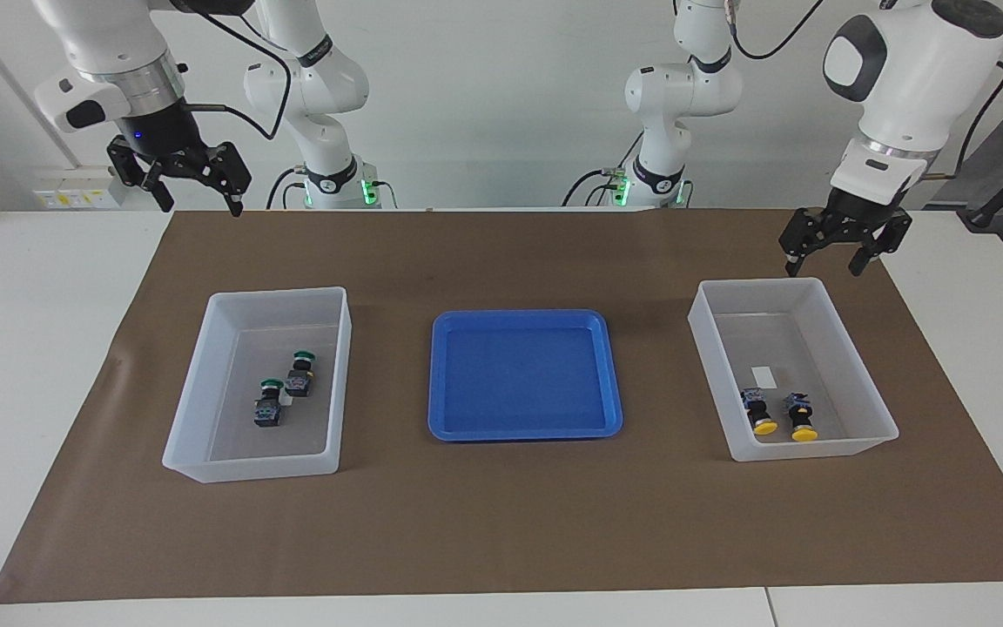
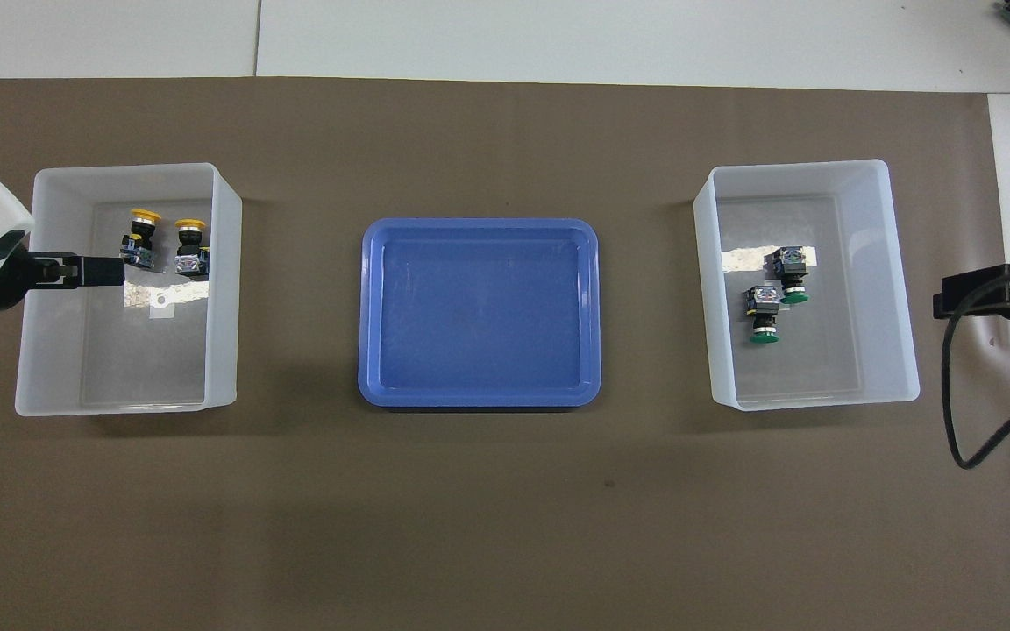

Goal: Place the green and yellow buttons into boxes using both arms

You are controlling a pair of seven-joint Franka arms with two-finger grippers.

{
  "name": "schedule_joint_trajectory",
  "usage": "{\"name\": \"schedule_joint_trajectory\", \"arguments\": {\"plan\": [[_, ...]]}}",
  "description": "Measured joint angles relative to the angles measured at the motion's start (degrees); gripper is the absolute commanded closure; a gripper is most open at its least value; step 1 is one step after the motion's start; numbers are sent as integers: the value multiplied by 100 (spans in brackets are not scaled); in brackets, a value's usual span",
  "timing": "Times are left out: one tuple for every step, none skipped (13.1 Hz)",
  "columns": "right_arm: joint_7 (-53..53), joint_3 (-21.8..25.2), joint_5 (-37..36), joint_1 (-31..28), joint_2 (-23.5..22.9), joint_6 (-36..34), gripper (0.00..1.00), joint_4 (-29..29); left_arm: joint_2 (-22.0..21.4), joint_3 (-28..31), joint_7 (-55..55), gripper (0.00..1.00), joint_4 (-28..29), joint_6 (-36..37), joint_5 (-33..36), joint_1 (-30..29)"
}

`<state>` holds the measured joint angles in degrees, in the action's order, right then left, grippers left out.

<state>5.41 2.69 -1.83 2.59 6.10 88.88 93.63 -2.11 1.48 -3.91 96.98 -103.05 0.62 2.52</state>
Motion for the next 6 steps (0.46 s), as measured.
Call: {"name": "schedule_joint_trajectory", "arguments": {"plan": [[0, 0, 0, 1, 0, -3, 0, 1, 60, -6, 0, 0, -179, 232, 0, 0], [0, 0, 0, 1, 0, -4, 0, 2, 79, -16, 0, 0, -254, 458, 0, 1], [0, 0, 0, 1, 0, -4, 0, 2, 78, -22, 0, 0, -258, 611, 0, 1], [0, -1, 0, 1, 1, -3, 0, 2, 78, -24, 1, 0, -250, 664, 0, 1], [0, -1, 0, 2, 1, -3, 0, 2, 78, -26, 1, 0, -246, 686, 0, 1], [0, -1, 0, 2, 1, -3, 0, 2, 78, -27, 1, 0, -245, 698, 0, 1]]}}
